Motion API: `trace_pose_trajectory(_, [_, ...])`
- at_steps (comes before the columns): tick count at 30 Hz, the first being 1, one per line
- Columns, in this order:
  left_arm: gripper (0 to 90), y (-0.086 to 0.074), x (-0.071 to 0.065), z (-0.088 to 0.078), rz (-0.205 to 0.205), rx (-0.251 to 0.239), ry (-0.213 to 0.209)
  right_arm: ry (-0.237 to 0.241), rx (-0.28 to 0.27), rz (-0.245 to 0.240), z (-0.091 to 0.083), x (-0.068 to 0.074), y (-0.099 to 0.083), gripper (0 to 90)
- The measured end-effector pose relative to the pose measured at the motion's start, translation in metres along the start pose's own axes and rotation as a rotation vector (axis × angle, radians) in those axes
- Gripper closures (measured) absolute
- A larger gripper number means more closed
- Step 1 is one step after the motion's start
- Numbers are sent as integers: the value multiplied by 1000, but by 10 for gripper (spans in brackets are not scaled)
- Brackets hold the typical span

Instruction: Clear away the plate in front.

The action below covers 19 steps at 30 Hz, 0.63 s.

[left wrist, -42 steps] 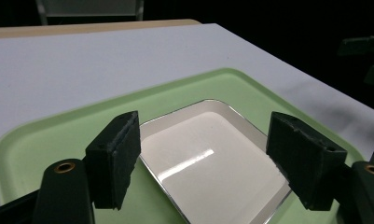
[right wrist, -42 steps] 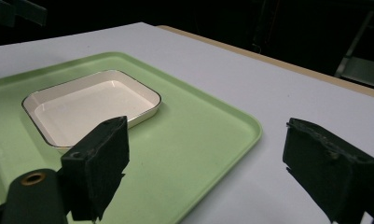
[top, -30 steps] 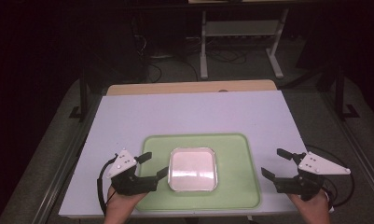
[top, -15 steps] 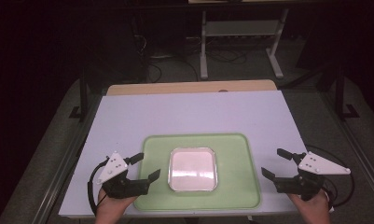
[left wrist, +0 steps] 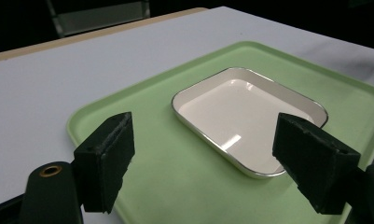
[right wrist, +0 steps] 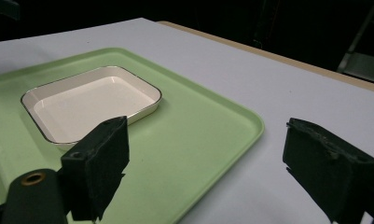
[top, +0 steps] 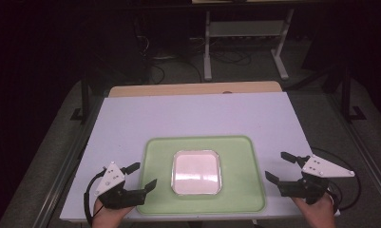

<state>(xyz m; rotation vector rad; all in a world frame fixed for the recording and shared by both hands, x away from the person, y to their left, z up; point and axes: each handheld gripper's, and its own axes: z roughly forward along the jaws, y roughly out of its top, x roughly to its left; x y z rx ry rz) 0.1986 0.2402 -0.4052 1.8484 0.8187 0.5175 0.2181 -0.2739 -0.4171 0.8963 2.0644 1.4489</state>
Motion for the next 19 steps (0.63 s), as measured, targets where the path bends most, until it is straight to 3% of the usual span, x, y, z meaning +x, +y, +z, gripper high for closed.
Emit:
trace_pose_trajectory(11, [206, -9, -1, -1, 33, 17, -2, 22, 17, -7, 3, 2, -2, 137])
trace_pose_trajectory(19, [208, -11, 1, 0, 13, 14, -2, 32, 24, -10, 5, 2, -2, 137])
